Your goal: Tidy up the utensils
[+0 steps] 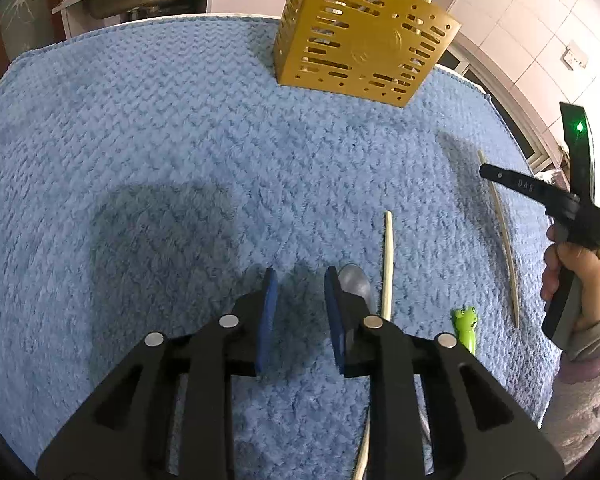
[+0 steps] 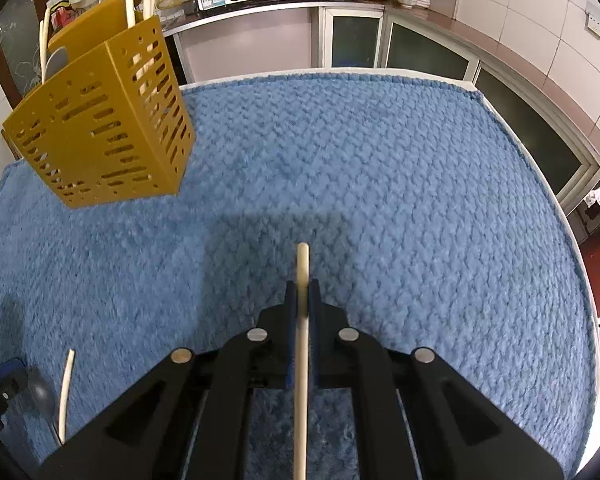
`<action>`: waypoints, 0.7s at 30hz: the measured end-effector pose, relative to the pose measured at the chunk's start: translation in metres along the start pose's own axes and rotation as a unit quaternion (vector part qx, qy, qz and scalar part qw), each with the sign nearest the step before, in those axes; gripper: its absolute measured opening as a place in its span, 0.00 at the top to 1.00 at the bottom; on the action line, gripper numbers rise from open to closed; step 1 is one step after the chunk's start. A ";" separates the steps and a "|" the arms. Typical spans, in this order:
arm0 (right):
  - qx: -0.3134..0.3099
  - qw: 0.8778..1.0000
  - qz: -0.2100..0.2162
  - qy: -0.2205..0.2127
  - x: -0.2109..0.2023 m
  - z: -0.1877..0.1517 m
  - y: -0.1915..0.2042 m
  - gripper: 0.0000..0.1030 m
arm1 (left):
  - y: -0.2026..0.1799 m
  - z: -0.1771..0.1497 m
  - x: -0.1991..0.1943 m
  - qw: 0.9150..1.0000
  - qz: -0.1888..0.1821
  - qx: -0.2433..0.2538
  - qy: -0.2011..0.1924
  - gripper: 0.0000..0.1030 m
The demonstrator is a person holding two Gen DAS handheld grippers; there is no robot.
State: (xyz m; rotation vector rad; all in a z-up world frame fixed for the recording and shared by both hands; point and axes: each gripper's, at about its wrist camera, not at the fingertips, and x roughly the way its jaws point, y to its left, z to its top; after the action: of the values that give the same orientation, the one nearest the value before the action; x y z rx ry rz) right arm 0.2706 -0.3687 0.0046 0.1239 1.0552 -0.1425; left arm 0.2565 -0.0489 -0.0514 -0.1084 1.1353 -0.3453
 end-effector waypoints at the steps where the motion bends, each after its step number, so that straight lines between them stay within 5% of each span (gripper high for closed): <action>1: 0.000 1.000 0.000 0.001 0.000 -0.002 -0.001 0.94 | 0.000 0.000 -0.001 1.000 -0.002 -0.002 0.000 0.77; 10: 0.001 1.000 0.001 0.003 -0.006 -0.011 -0.005 0.94 | -0.004 -0.004 -0.008 1.000 0.005 -0.005 -0.015 0.60; 17: -0.001 1.000 0.003 0.011 -0.006 -0.022 -0.007 0.94 | -0.014 -0.005 0.000 1.000 -0.004 0.001 0.002 0.62; 21: 0.001 1.000 0.006 0.011 -0.007 -0.025 -0.008 0.94 | -0.021 -0.004 0.008 1.000 -0.009 0.004 0.013 0.72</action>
State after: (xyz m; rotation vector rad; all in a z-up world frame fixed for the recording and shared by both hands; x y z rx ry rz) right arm 0.2445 -0.3723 -0.0019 0.1336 1.0753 -0.1327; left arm 0.2512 -0.0713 -0.0544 -0.1076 1.1600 -0.3677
